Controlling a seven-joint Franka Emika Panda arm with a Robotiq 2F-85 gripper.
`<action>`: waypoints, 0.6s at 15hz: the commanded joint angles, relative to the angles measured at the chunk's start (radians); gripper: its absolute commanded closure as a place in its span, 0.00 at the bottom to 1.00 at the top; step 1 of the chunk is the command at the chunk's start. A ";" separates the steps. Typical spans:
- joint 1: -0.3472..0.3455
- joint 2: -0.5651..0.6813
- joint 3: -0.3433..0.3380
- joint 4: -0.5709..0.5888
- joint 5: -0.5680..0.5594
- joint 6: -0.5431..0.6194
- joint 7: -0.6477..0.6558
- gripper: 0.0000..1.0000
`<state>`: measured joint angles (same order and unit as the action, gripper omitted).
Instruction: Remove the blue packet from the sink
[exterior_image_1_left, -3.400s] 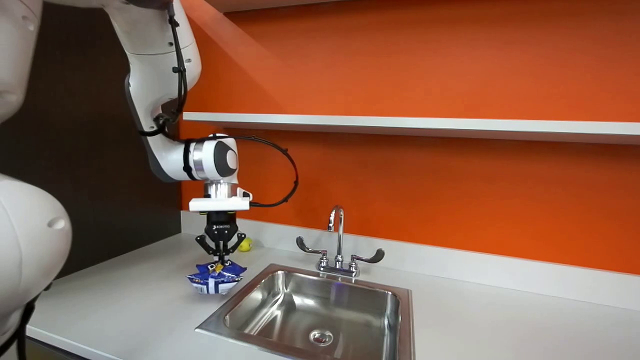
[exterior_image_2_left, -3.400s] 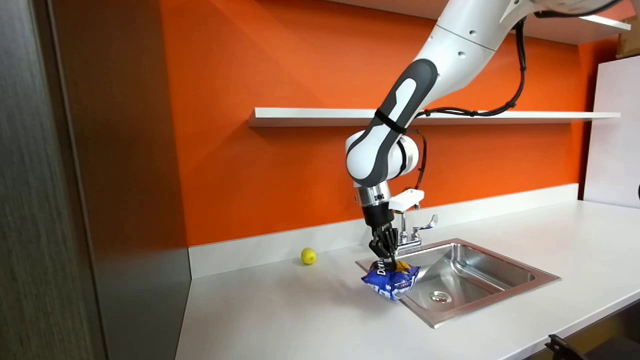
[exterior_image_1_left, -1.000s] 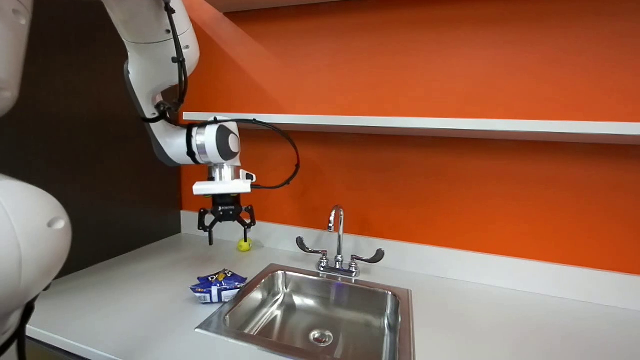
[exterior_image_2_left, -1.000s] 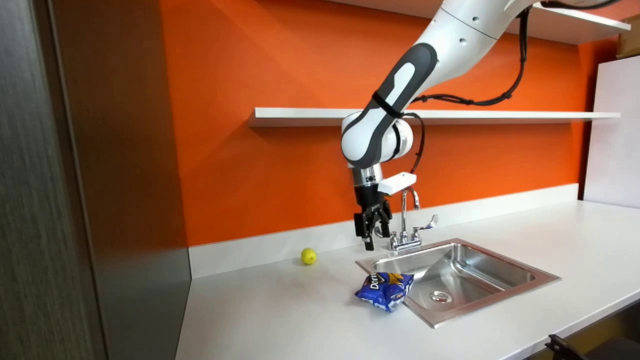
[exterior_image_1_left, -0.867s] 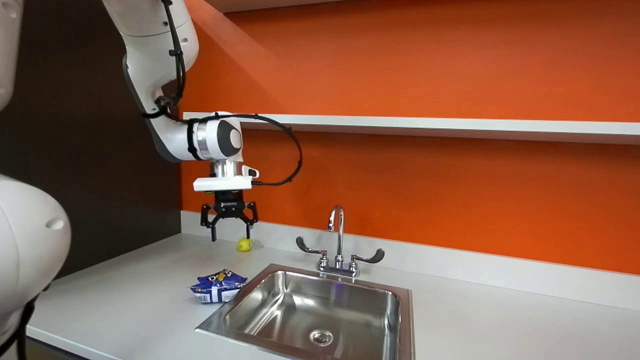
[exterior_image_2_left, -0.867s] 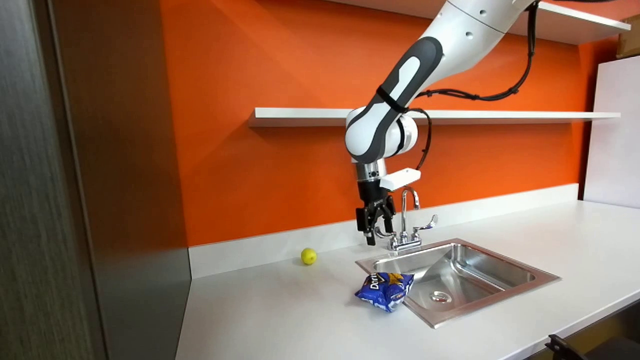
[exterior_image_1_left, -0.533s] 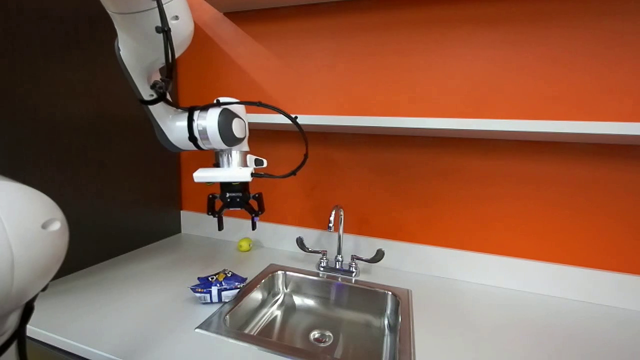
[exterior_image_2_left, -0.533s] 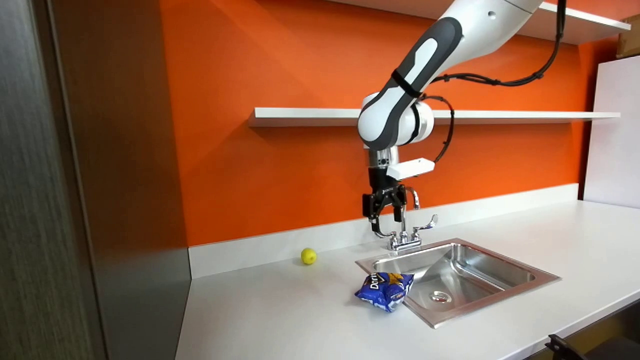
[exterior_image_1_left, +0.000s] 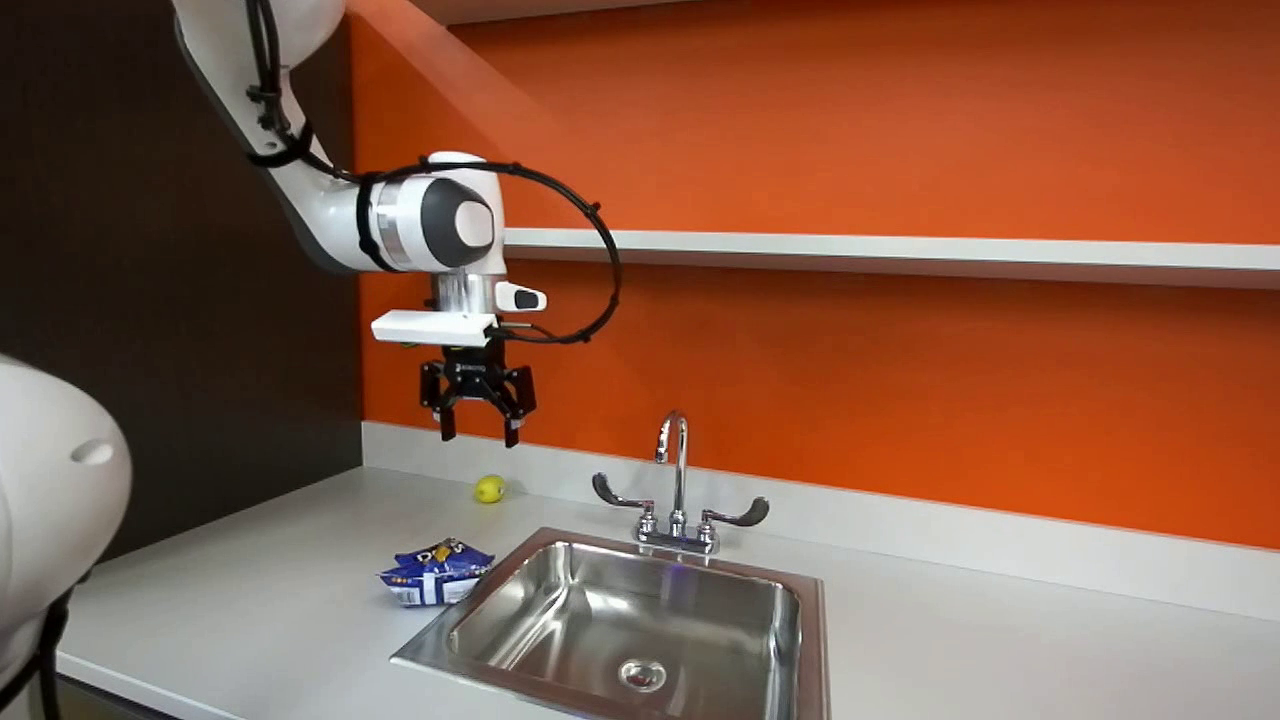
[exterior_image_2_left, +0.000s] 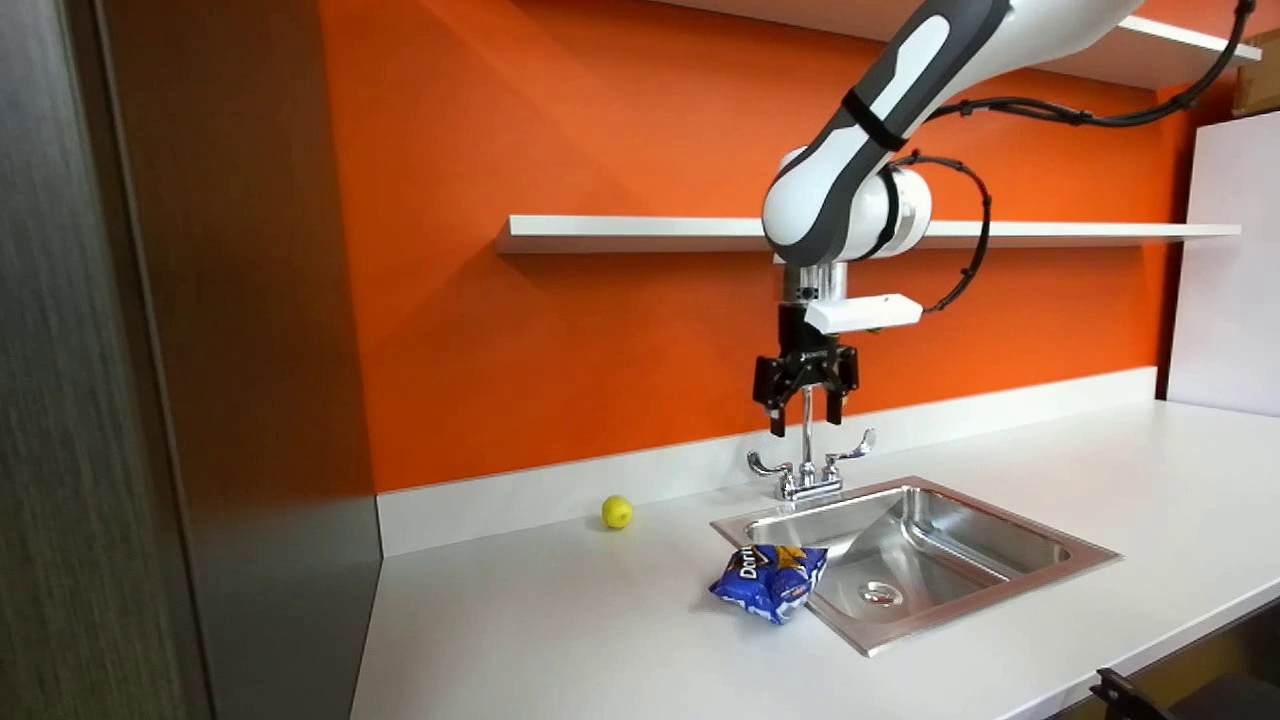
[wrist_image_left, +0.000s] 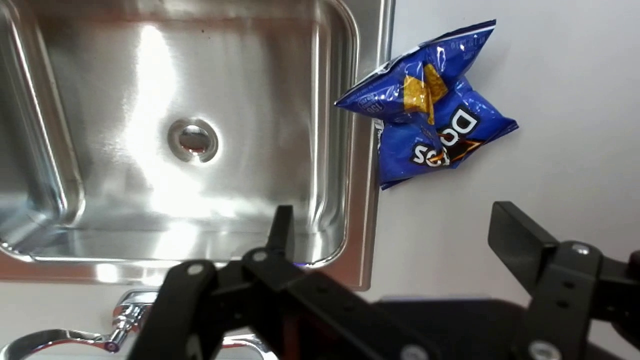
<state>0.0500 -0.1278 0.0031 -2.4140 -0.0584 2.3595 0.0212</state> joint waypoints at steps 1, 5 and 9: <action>-0.022 -0.110 -0.001 -0.091 0.034 0.017 0.041 0.00; -0.033 -0.174 -0.011 -0.141 0.053 0.010 0.048 0.00; -0.031 -0.155 -0.011 -0.127 0.048 -0.002 0.026 0.00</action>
<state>0.0305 -0.2833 -0.0201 -2.5423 -0.0155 2.3596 0.0509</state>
